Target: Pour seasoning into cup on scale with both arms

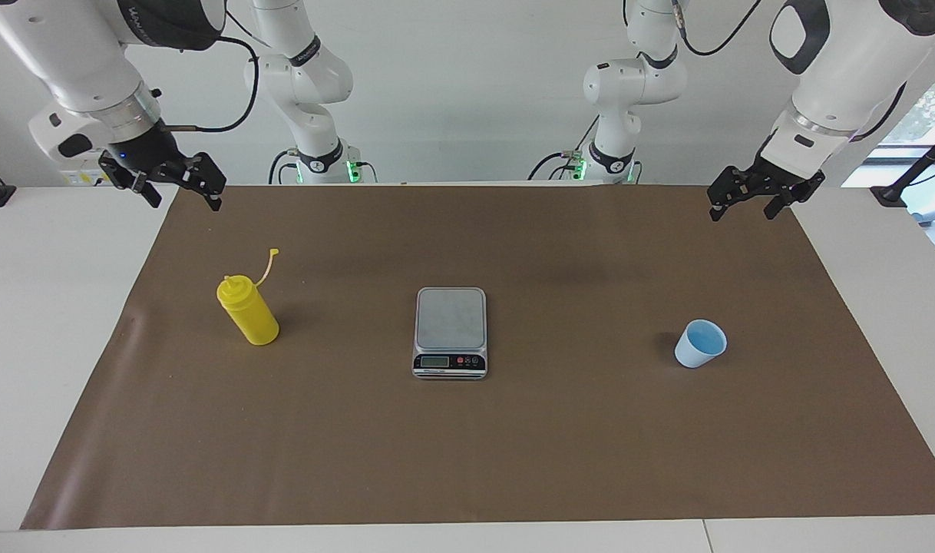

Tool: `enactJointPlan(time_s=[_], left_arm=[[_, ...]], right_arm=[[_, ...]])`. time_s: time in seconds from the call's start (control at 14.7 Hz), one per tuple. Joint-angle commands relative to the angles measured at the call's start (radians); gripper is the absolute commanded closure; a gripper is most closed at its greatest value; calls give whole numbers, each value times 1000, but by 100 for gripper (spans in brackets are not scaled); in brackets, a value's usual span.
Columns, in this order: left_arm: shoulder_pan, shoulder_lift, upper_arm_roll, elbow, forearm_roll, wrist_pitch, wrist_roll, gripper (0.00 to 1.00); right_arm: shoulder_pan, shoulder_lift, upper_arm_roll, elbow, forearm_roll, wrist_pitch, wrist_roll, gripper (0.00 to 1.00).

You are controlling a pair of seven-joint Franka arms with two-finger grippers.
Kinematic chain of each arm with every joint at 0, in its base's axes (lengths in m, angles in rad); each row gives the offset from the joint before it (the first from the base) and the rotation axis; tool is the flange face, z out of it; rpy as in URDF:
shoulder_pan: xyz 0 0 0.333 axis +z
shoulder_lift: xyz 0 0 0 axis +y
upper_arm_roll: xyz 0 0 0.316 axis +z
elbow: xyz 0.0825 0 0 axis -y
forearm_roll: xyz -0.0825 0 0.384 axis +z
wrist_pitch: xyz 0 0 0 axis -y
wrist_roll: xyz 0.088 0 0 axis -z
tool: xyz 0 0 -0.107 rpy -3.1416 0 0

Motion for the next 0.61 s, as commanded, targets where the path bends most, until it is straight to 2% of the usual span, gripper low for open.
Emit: enactJointPlan(time_s=[0.0,0.54], left_arm=[[3,-14,-1,-11,5,6,18,0],[5,-14,-3,-16,5,20,18,0]], right_arm=[[-5,-9,6,-5,20,11,-31,0],[8,-18,16,-17,20,2,-24,0]])
